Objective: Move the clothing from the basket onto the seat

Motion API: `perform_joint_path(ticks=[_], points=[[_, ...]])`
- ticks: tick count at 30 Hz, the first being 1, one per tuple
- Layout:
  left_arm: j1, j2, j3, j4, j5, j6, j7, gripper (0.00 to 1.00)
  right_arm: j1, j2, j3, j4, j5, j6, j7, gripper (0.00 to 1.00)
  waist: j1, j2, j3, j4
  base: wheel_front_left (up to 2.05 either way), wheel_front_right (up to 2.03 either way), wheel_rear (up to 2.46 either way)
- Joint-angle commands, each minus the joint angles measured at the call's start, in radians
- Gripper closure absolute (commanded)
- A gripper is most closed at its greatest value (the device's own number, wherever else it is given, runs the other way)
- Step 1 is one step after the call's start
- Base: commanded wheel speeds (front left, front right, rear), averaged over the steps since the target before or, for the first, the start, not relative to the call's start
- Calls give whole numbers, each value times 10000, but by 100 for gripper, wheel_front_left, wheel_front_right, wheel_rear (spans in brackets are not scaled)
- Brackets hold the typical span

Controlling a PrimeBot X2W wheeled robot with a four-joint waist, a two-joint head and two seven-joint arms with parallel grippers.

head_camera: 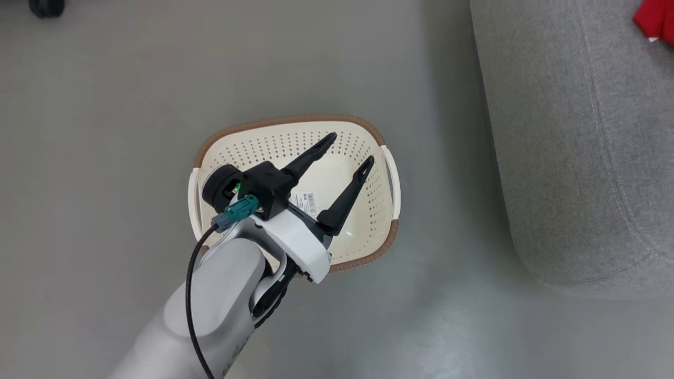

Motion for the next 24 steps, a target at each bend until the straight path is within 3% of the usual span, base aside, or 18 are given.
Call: perform_joint_path(ticks=[1,12,24], points=[[157,71,405,-166,107,-10,-61,0,329,-117,244,-332,231,29,-104,0,0,0,-428,187,0,0,0],[1090,-74,1468,6,319,-10,-61,0,1508,-28,1594,-750,849,29,-104,0,0,0,-1884,1036,0,0,0],[2036,-7,3073,220,828,-10,-61,0,2447,509,3427,-1140,1386,29,-104,0,0,0,-3270,1944,0,0,0]])
